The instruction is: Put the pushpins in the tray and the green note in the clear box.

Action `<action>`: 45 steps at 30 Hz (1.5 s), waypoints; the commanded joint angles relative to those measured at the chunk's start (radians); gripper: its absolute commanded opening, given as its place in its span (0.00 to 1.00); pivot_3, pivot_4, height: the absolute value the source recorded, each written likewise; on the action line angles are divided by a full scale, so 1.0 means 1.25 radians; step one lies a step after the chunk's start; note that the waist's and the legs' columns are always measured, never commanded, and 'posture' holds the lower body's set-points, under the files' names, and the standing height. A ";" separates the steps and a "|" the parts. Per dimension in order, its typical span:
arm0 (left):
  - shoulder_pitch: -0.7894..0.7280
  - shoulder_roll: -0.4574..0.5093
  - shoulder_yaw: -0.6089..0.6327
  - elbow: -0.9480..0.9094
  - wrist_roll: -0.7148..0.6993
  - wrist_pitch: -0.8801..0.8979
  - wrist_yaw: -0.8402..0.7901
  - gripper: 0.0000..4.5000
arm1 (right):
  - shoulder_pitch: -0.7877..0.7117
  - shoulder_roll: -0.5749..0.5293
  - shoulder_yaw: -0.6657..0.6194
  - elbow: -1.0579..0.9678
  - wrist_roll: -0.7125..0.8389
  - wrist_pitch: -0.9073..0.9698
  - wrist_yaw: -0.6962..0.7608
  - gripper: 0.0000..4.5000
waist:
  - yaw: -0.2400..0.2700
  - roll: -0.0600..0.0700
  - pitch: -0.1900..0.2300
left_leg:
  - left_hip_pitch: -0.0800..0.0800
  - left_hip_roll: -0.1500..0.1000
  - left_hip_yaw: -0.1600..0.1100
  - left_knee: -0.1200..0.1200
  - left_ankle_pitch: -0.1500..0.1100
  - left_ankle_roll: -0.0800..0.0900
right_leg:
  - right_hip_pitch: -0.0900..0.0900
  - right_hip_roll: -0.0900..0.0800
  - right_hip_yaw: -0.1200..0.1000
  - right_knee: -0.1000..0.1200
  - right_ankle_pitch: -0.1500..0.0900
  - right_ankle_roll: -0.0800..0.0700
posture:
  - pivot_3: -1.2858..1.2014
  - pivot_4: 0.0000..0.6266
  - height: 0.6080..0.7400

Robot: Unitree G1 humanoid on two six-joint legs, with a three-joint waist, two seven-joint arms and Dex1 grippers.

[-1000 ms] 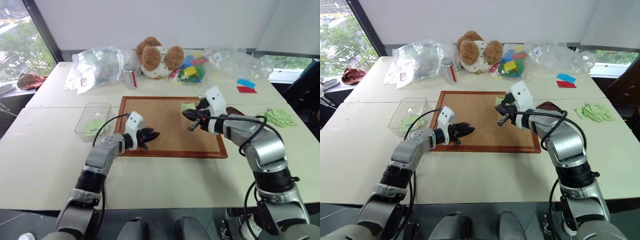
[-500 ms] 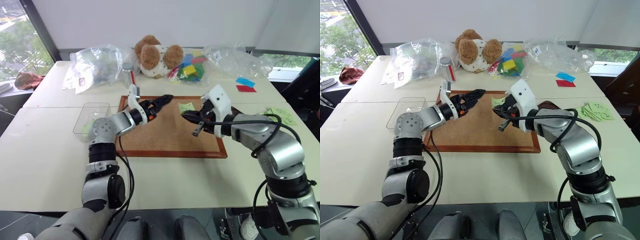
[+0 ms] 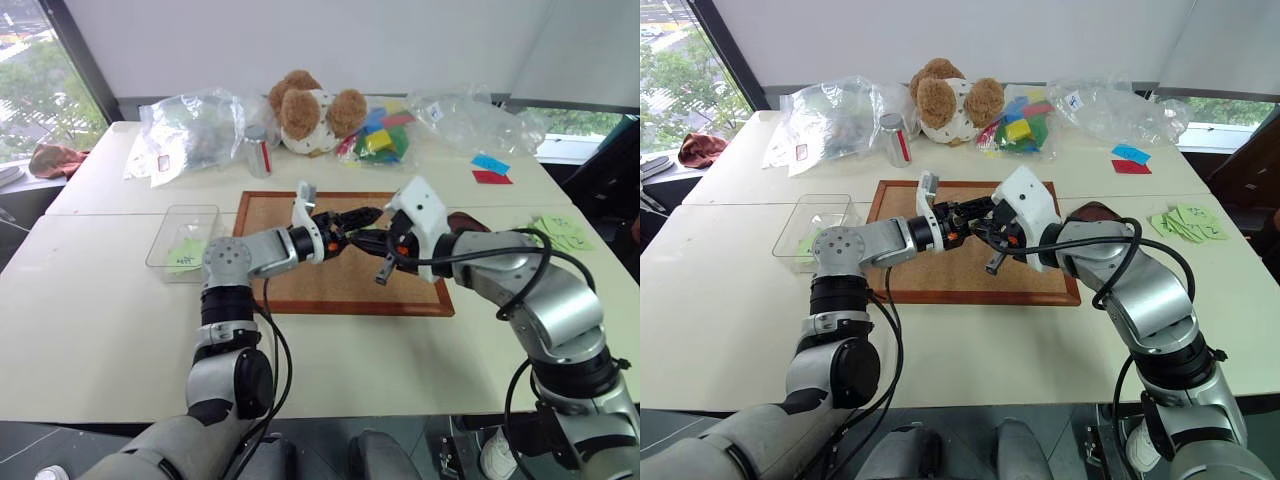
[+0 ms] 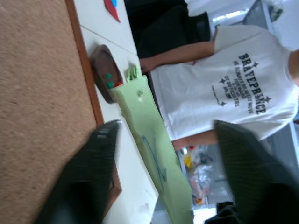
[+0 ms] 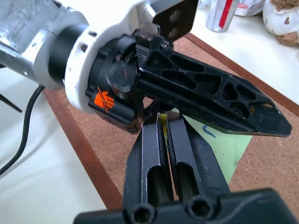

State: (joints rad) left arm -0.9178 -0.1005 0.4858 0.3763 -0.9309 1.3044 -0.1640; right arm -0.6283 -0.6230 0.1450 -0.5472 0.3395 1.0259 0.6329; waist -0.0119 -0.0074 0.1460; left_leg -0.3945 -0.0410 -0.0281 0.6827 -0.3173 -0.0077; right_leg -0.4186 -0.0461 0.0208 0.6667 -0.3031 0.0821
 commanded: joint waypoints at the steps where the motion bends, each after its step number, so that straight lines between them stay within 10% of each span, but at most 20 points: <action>1: -0.010 -0.003 0.004 -0.029 -0.035 0.005 0.012 0.28 | -0.014 -0.006 -0.008 -0.030 0.006 -0.010 -0.003 0.00 | 0.001 0.000 0.000 | 0.000 0.000 0.000 0.000 0.000 0.000 | 0.000 0.000 0.000 0.000 0.000 0.000 | 0.52 0.24 1.00; 4: -0.004 -0.004 0.009 -0.035 -0.049 0.007 0.025 0.01 | -0.014 -0.005 -0.008 -0.032 0.007 -0.009 -0.005 0.00 | 0.001 0.000 0.000 | 0.000 0.000 0.000 0.000 0.000 0.000 | 0.000 0.000 0.000 0.000 0.000 0.000 | 0.52 0.24 1.00; 21: 0.047 0.032 0.009 -0.007 -0.046 -0.077 0.052 0.01 | -0.083 -0.027 -0.089 -0.018 0.045 0.045 -0.017 0.00 | 0.002 0.000 0.000 | 0.000 0.000 0.000 0.000 0.000 0.000 | 0.000 0.000 0.000 0.000 0.000 0.000 | 0.52 0.24 1.00; 45: 0.059 0.011 0.053 -0.105 -0.191 -0.186 0.184 0.01 | -0.171 -0.037 -0.179 0.998 -0.189 -0.469 -0.139 0.00 | 0.000 0.000 0.000 | 0.000 0.000 0.003 0.000 0.000 -0.001 | -0.001 0.000 0.002 0.002 0.000 0.000 | 0.52 0.24 1.00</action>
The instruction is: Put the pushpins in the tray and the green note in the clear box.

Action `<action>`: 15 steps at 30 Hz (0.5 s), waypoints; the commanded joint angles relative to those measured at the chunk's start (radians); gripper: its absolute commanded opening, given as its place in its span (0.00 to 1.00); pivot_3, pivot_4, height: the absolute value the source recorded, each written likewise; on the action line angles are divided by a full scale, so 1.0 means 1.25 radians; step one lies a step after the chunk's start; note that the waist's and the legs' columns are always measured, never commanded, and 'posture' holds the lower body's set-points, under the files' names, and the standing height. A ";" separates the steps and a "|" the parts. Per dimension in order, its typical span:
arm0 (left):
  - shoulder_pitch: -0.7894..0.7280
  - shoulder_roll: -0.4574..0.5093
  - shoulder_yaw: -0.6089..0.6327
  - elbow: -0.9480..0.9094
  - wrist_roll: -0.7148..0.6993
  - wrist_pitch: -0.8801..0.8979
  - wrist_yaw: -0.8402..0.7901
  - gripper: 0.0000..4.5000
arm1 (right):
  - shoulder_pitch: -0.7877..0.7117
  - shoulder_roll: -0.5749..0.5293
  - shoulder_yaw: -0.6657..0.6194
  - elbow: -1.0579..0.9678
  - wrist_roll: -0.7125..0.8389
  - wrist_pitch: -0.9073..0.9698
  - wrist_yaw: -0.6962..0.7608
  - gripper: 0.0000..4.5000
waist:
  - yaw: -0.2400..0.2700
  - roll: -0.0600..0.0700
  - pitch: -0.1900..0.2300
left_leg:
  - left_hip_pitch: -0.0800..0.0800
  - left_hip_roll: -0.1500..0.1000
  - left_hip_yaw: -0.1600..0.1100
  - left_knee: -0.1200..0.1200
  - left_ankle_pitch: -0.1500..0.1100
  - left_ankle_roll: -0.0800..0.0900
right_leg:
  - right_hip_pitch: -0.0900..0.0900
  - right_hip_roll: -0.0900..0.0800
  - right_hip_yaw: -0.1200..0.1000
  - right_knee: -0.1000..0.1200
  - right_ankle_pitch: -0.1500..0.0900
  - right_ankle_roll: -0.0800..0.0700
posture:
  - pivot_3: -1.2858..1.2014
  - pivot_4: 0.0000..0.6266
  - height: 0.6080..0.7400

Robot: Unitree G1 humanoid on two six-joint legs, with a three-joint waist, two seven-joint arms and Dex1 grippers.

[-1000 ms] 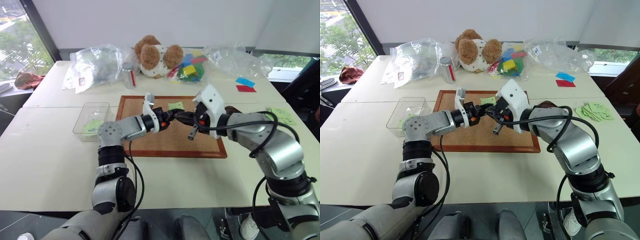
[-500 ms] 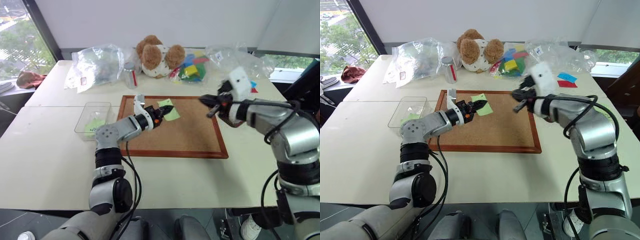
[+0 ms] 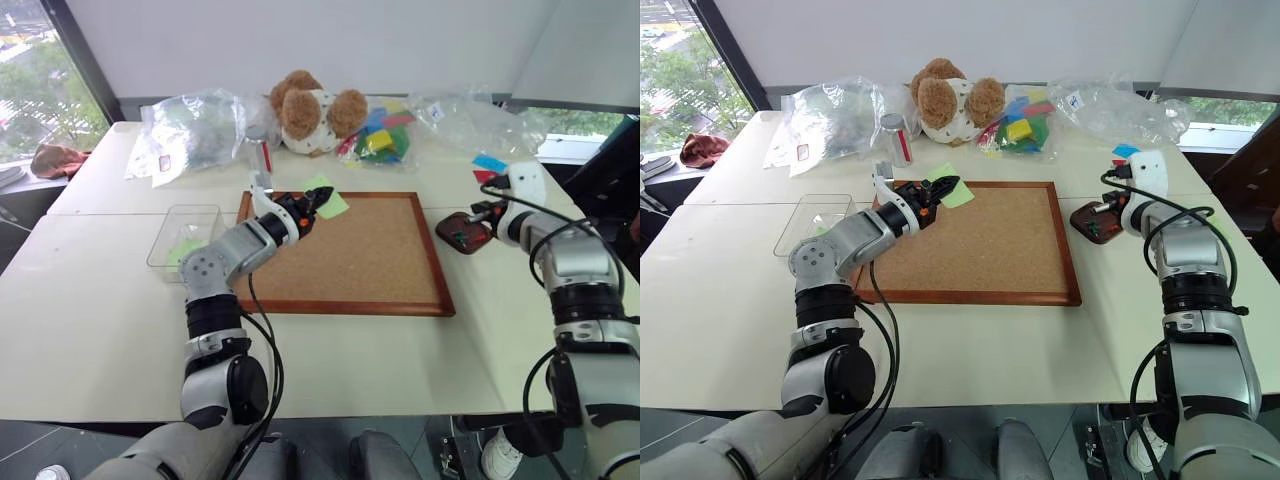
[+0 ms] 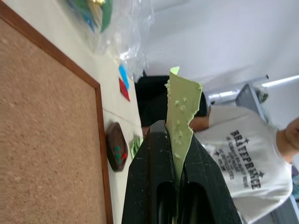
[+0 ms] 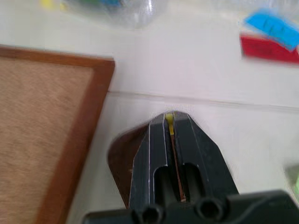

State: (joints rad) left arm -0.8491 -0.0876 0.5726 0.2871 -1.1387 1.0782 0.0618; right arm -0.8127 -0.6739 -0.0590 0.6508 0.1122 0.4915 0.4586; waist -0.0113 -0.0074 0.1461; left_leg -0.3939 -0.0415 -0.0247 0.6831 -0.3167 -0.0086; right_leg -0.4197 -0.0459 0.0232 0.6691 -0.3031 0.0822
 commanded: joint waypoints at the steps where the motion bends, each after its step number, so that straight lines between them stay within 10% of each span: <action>1: 0.008 0.002 -0.020 -0.037 -0.026 -0.005 0.004 0.01 | -0.026 0.006 -0.017 0.058 -0.010 -0.052 -0.001 0.00 | -0.001 0.000 0.000 | 0.000 0.000 0.000 0.000 0.000 0.000 | 0.000 0.000 0.000 0.000 0.000 0.000 | 0.52 0.24 1.00; 7: 0.021 0.012 -0.038 -0.046 -0.025 -0.007 -0.001 0.00 | -0.041 0.015 -0.017 0.140 -0.021 -0.107 0.001 0.20 | -0.002 0.000 0.000 | 0.000 0.000 0.000 0.000 0.000 0.000 | 0.000 0.000 0.000 0.000 0.000 0.000 | 0.52 0.24 1.00; 15: 0.040 0.026 -0.057 -0.060 -0.026 -0.011 -0.006 0.00 | -0.056 0.003 -0.023 0.125 -0.024 -0.114 0.008 0.99 | -0.002 0.000 0.000 | 0.000 0.000 0.000 0.000 0.000 0.000 | 0.000 0.000 0.000 0.000 0.000 0.000 | 0.52 0.24 1.00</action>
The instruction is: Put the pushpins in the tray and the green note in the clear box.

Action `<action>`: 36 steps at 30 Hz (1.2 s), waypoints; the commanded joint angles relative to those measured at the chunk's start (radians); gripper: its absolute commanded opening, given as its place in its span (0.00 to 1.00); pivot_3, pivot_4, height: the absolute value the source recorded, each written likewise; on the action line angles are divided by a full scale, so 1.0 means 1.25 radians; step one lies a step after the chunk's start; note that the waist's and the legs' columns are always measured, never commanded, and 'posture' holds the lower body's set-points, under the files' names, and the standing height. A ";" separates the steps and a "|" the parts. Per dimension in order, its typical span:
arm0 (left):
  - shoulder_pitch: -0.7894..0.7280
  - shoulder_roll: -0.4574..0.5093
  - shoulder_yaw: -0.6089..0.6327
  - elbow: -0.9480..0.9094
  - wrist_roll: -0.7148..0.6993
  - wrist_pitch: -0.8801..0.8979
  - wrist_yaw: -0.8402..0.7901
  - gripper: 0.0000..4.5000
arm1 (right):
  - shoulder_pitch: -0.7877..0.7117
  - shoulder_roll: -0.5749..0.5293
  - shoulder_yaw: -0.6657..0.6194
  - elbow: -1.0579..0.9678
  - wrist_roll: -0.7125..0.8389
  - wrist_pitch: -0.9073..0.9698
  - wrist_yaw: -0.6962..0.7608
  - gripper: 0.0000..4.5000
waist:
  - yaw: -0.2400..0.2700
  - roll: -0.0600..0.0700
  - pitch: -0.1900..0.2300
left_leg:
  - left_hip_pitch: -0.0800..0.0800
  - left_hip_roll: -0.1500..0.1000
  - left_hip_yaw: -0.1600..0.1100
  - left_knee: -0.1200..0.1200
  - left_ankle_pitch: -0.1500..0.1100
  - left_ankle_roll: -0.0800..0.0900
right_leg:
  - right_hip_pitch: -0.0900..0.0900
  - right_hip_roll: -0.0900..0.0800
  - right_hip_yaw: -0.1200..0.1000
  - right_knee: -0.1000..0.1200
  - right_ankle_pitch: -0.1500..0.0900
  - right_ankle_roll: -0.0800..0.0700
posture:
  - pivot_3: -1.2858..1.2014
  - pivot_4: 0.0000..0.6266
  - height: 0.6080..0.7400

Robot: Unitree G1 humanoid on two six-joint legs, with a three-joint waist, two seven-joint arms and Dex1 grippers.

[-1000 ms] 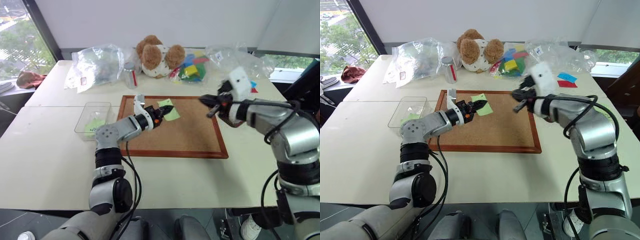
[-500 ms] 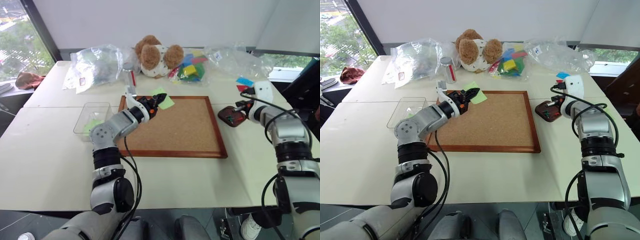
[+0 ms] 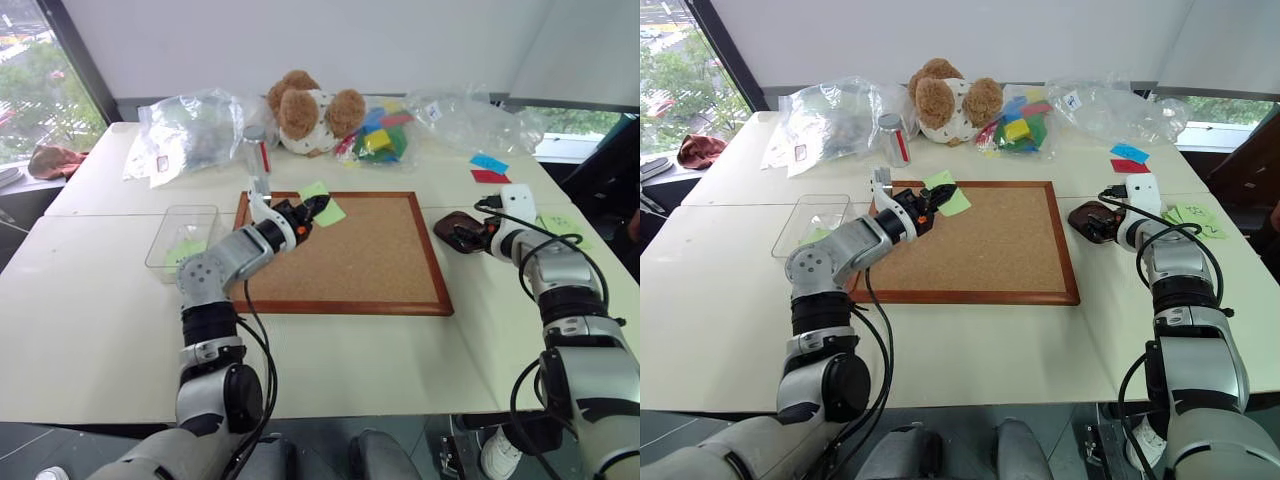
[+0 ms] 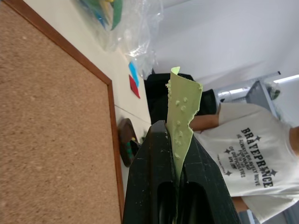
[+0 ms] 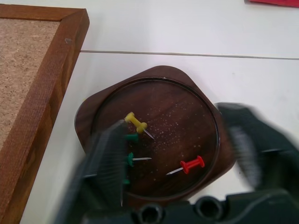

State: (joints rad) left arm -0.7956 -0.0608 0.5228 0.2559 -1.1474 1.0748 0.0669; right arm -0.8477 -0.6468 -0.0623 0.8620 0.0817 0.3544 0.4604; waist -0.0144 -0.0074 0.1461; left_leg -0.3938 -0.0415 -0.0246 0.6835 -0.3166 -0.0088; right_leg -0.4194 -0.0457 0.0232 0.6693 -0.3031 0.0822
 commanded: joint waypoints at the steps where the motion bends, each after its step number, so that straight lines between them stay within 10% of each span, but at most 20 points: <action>1: -0.001 0.007 -0.019 -0.038 -0.019 -0.008 -0.011 0.00 | -0.029 -0.022 -0.024 -0.061 0.005 0.004 0.010 0.99 | 0.000 0.000 0.000 | 0.000 0.000 0.000 0.000 0.000 0.000 | 0.000 0.000 0.000 0.000 0.000 0.000 | 0.52 0.24 1.00; 20: -0.015 0.067 -0.017 -0.260 -0.010 -0.127 0.141 0.00 | 0.110 -0.048 -0.017 -0.796 0.308 0.358 0.337 0.99 | 0.001 0.000 0.000 | 0.000 0.000 -0.001 0.000 0.000 0.000 | 0.000 0.000 0.000 0.000 0.000 0.000 | 0.52 0.24 1.00; 36: 0.134 0.371 -0.072 -0.331 0.282 -0.075 0.267 0.00 | 0.142 -0.057 0.090 -0.951 0.393 0.356 0.461 0.99 | 0.005 -0.001 0.000 | 0.000 0.000 -0.002 0.000 0.000 0.000 | 0.000 0.000 -0.001 0.000 0.000 0.000 | 0.52 0.24 1.00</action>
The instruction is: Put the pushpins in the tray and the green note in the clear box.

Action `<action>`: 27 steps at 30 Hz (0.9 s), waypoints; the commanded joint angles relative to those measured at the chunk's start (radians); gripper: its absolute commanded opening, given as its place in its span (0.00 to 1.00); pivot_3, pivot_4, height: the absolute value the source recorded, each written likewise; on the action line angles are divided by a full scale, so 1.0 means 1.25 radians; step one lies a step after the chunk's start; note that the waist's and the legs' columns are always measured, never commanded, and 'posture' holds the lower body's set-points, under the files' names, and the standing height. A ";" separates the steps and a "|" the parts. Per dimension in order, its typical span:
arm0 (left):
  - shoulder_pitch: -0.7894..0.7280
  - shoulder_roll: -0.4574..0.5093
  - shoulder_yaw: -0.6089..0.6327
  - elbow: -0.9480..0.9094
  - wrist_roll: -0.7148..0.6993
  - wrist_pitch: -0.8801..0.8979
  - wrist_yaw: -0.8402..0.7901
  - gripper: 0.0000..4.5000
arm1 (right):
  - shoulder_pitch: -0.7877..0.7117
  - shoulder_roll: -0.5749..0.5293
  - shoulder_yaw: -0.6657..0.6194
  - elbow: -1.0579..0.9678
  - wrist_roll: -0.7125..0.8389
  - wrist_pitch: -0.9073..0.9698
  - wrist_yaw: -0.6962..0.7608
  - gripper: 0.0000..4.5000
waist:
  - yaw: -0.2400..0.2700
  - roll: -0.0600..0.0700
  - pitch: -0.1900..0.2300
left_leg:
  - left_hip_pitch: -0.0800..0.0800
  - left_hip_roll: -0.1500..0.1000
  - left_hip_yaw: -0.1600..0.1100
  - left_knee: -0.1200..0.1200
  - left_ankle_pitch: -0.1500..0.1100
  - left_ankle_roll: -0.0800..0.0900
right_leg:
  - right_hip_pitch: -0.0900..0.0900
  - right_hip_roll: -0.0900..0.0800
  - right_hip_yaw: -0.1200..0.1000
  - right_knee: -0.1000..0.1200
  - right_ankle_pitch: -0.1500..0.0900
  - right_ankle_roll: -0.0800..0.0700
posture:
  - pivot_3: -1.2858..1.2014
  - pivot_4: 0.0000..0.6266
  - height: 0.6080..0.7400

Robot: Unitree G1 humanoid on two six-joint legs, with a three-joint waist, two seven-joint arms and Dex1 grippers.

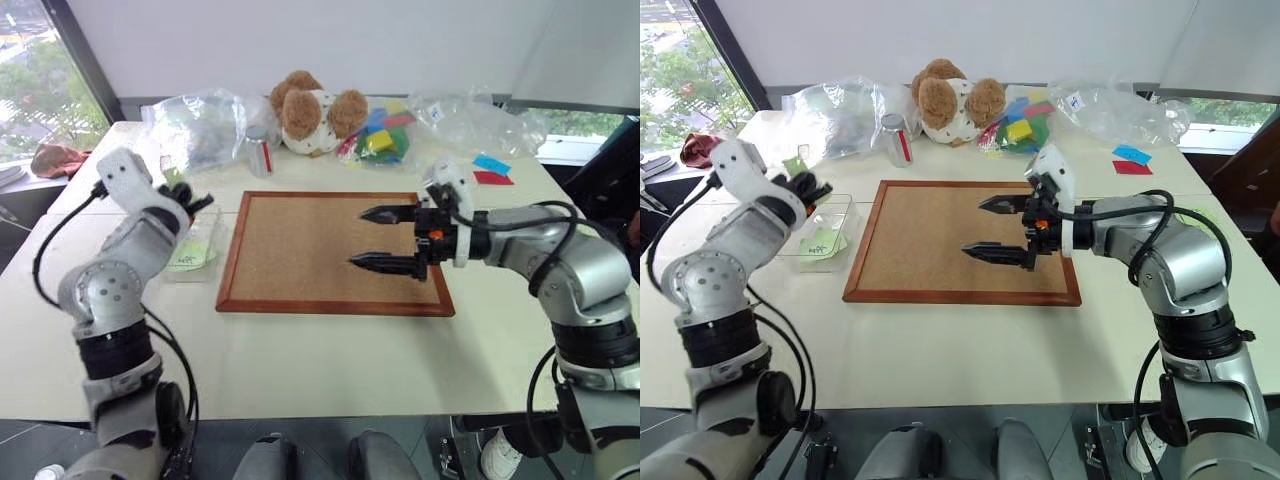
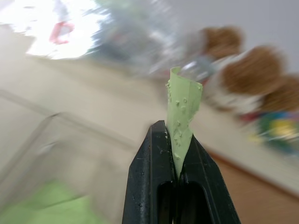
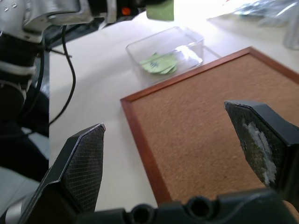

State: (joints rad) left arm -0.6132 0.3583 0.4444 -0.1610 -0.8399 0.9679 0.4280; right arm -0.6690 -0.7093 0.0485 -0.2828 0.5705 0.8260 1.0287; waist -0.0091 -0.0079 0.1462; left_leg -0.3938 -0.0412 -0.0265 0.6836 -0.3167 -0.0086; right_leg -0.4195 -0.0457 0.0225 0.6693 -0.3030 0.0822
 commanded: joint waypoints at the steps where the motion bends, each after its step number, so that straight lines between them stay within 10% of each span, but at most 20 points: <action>1: -0.012 0.057 -0.020 0.025 0.058 0.018 -0.035 0.00 | 0.004 -0.007 0.005 -0.044 0.004 -0.022 0.004 0.99 | 0.001 0.000 0.000 | 0.000 0.000 0.000 0.000 0.000 0.000 | 0.000 0.000 0.000 0.000 0.000 0.000 | 0.52 0.24 1.00; 10: -0.042 0.074 -0.002 0.172 0.108 0.077 -0.104 0.00 | 0.031 -0.012 -0.010 -0.107 0.040 -0.006 -0.011 0.99 | 0.001 0.000 0.000 | 0.000 0.000 0.000 0.000 0.000 0.000 | 0.000 0.000 0.000 0.000 0.000 0.000 | 0.52 0.24 1.00; 13: -0.048 0.071 0.010 0.202 0.120 0.091 -0.115 0.18 | 0.038 -0.014 -0.011 -0.115 0.040 -0.006 -0.023 1.00 | -0.001 0.000 0.000 | 0.000 0.000 0.000 0.000 0.000 0.000 | 0.000 0.000 0.000 0.000 0.000 0.000 | 0.52 0.24 1.00; 20: -0.077 0.111 0.004 0.200 0.133 0.146 -0.172 0.99 | 0.050 -0.017 -0.011 -0.127 0.040 -0.012 -0.043 1.00 | -0.002 -0.001 0.000 | 0.000 0.000 0.000 0.000 0.000 0.000 | 0.000 0.000 0.000 0.000 0.000 0.000 | 0.52 0.24 1.00; 27: -0.125 0.171 0.000 0.138 0.126 0.206 -0.236 0.99 | 0.046 -0.011 0.001 -0.108 0.025 -0.032 -0.049 1.00 | -0.001 -0.001 0.000 | 0.000 0.000 0.000 0.000 0.000 0.000 | -0.001 0.000 0.000 0.000 0.000 0.000 | 0.52 0.24 1.00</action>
State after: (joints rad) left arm -0.7440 0.5580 0.4265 0.0547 -0.6768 1.2111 0.1514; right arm -0.6000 -0.7236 0.0621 -0.4066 0.6018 0.8077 0.9690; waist -0.0110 -0.0087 0.1464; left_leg -0.3941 -0.0412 -0.0269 0.6832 -0.3168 -0.0086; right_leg -0.4201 -0.0461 0.0223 0.6695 -0.3031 0.0822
